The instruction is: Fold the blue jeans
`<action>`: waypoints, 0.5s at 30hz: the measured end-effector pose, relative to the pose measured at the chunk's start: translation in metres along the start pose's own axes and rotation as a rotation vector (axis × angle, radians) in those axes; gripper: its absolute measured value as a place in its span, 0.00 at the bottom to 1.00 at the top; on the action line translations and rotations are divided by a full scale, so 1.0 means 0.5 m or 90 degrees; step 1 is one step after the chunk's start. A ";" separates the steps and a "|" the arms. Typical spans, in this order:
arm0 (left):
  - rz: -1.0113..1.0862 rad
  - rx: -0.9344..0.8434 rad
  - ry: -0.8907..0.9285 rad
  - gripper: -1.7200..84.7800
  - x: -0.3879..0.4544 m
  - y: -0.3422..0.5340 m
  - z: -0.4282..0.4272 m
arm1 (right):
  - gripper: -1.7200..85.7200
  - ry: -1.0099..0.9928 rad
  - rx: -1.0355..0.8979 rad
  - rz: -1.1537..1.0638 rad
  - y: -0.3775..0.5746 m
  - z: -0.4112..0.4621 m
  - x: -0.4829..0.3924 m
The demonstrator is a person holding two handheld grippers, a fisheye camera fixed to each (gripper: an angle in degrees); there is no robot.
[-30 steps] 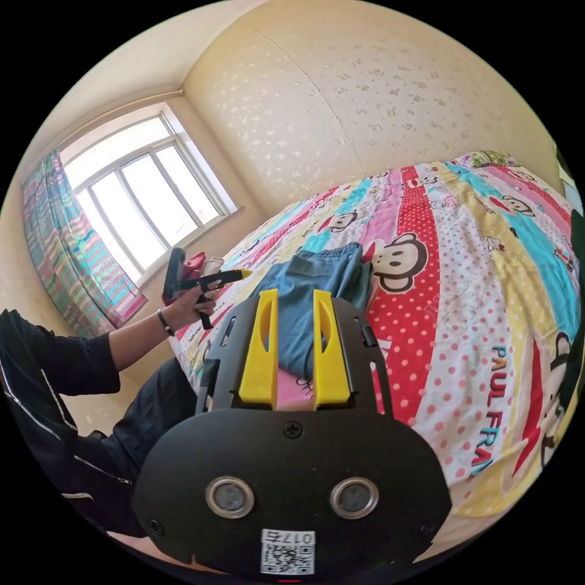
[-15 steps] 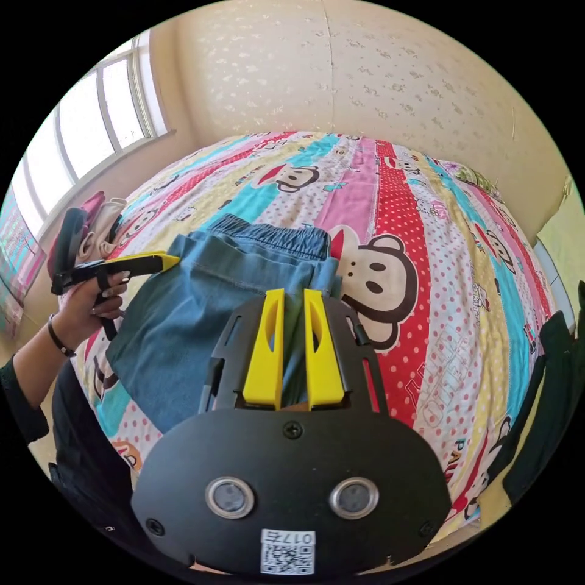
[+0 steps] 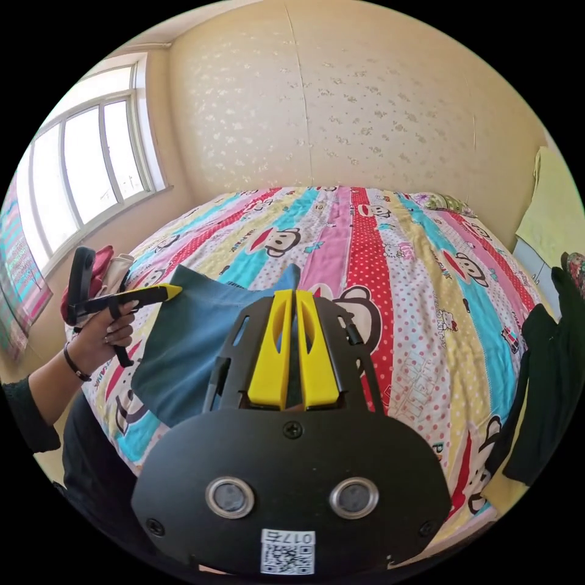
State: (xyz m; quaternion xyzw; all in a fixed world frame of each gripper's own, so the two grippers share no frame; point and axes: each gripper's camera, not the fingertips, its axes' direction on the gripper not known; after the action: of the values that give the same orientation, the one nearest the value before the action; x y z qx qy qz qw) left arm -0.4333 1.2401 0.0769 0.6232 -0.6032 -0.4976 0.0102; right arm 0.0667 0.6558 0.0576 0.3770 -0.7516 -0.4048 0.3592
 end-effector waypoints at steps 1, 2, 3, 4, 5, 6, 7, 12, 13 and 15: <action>-0.006 0.001 -0.004 0.05 -0.014 0.000 0.016 | 0.03 0.008 -0.008 0.009 0.003 0.022 0.011; -0.007 0.002 -0.003 0.05 -0.022 0.001 0.026 | 0.03 0.011 -0.020 0.016 0.009 0.047 0.022; -0.012 -0.005 0.001 0.05 -0.042 0.007 0.050 | 0.03 0.014 -0.030 0.019 0.013 0.061 0.027; -0.034 -0.033 0.000 0.05 -0.067 0.014 0.080 | 0.04 0.019 -0.055 0.023 0.022 0.090 0.036; -0.049 -0.051 0.004 0.05 -0.081 0.019 0.094 | 0.04 0.018 -0.087 0.023 0.032 0.117 0.043; -0.074 -0.062 0.028 0.06 -0.105 0.031 0.111 | 0.04 0.017 -0.100 0.023 0.036 0.128 0.047; -0.093 -0.033 0.077 0.06 -0.125 0.045 0.108 | 0.04 0.014 -0.109 0.023 0.042 0.136 0.052; -0.109 0.046 0.199 0.07 -0.158 0.090 0.064 | 0.05 0.000 -0.065 0.000 0.031 0.080 0.066; -0.102 0.052 0.201 0.08 -0.150 0.104 0.050 | 0.06 0.005 -0.054 0.005 0.030 0.054 0.070; -0.082 0.077 0.185 0.10 -0.132 0.131 0.021 | 0.08 0.015 -0.033 0.033 0.040 0.009 0.076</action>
State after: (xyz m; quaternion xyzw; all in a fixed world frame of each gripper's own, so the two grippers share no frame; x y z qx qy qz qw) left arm -0.4739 1.2786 0.1518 0.7253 -0.5833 -0.3647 0.0278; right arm 0.0402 0.6324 0.0821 0.3529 -0.7462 -0.4103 0.3878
